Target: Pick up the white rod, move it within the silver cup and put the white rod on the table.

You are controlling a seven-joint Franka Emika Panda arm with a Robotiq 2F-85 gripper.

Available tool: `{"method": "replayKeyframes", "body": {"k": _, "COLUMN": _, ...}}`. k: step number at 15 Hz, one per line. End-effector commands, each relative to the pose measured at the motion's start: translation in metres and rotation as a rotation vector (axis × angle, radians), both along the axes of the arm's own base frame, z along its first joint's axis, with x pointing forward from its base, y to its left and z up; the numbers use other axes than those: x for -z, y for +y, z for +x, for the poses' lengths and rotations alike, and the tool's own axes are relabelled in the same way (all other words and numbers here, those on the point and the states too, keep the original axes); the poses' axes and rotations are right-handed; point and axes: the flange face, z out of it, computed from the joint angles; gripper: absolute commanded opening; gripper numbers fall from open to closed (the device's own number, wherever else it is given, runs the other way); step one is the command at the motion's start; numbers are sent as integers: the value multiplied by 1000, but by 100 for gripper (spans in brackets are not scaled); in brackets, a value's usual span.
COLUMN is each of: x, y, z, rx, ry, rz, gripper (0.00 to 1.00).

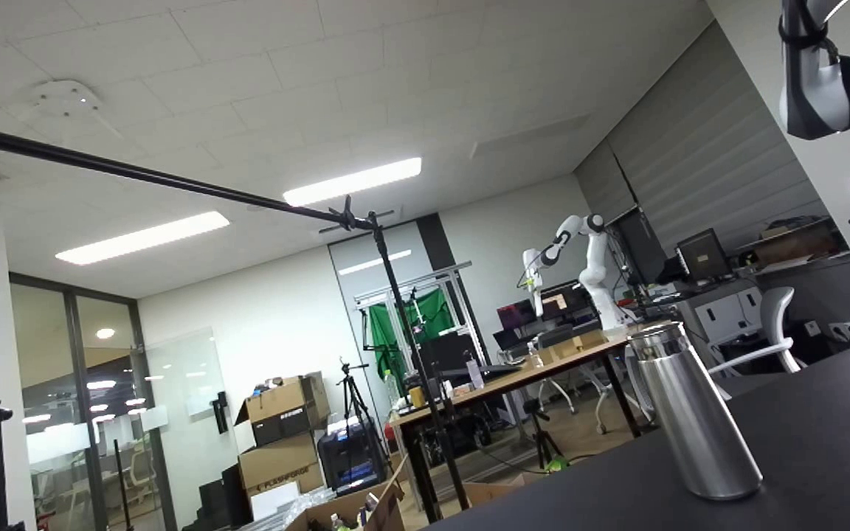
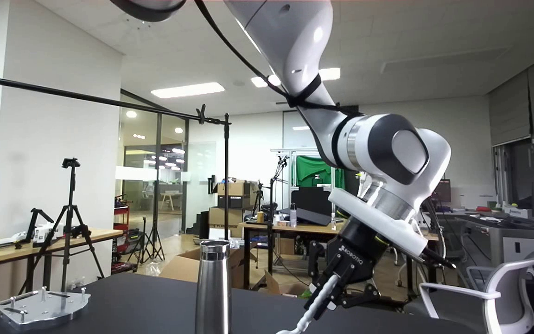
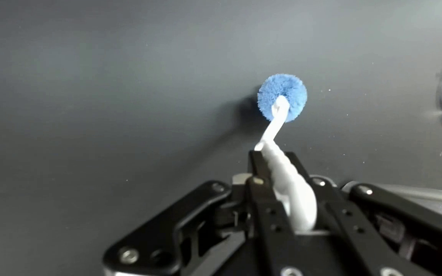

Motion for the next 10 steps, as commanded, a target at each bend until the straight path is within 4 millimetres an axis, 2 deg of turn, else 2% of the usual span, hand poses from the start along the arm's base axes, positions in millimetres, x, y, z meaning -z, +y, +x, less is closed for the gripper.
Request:
{"method": "replayKeyframes", "body": {"k": 1, "x": 21, "y": -9, "z": 7, "rx": 40, "ry": 12, "rz": -101, "gripper": 4}}
{"method": "replayKeyframes", "body": {"k": 9, "x": 28, "y": -12, "z": 8, "rx": 33, "ry": 40, "rz": -156, "gripper": 4}}
{"method": "replayKeyframes", "body": {"k": 10, "x": 28, "y": -11, "z": 8, "rx": 35, "ry": 39, "rz": -153, "gripper": 7}}
